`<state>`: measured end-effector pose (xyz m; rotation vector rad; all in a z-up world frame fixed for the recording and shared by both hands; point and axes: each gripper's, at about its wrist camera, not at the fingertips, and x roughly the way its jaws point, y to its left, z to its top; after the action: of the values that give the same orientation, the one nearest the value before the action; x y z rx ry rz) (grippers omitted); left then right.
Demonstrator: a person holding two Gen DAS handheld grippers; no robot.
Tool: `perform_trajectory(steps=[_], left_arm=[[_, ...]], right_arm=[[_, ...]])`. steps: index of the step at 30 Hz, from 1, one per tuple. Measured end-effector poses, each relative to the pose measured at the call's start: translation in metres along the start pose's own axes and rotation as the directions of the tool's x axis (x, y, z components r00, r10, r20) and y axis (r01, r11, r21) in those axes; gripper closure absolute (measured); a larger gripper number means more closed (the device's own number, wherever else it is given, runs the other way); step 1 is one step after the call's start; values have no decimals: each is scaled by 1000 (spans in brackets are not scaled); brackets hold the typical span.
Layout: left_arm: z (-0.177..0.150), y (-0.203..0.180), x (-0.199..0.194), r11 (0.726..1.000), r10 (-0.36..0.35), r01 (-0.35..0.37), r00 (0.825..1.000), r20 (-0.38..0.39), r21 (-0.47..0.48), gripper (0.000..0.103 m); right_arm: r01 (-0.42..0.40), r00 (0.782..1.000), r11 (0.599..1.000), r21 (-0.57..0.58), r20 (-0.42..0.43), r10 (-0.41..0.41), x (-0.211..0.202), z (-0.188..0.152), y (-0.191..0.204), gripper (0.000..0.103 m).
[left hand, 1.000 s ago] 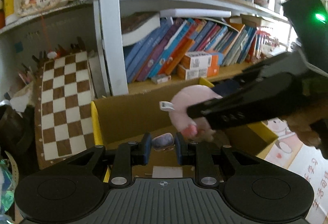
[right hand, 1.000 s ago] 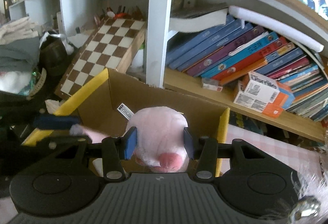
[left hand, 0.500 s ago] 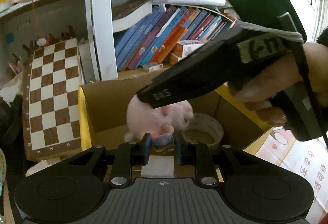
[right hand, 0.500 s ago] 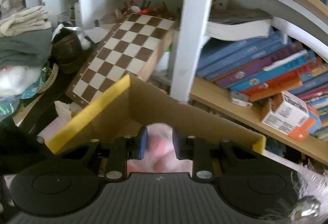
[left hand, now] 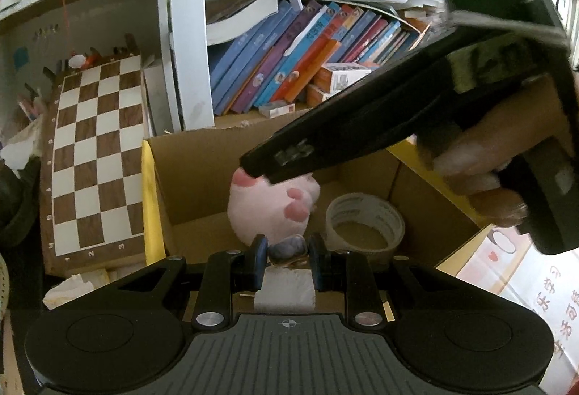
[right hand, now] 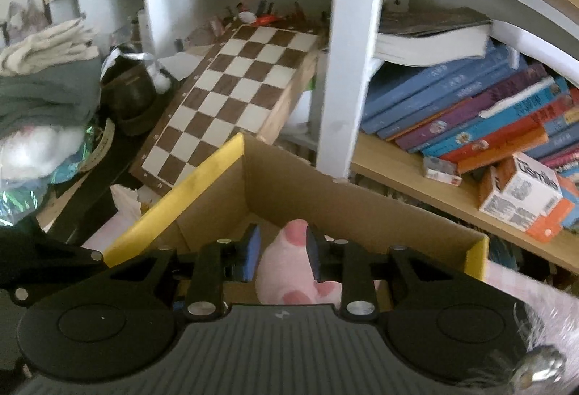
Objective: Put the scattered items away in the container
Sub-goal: 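Lower pig into yellow box and open right gripper while left lowers tube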
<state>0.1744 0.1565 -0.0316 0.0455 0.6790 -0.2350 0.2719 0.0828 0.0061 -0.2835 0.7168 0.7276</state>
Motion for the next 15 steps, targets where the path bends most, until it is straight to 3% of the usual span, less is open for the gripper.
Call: perform_trajectory(steps=[5, 15], left_arm=[[-1, 4, 5, 1000, 13, -13, 1000, -13, -8, 80], [-2, 6, 8, 1000, 14, -15, 999, -37, -17, 79]], right_arm=[[30, 1000, 999, 23, -11, -29, -12, -13, -9, 64], [78, 996, 994, 72, -59, -73, -19, -38, -19, 64]])
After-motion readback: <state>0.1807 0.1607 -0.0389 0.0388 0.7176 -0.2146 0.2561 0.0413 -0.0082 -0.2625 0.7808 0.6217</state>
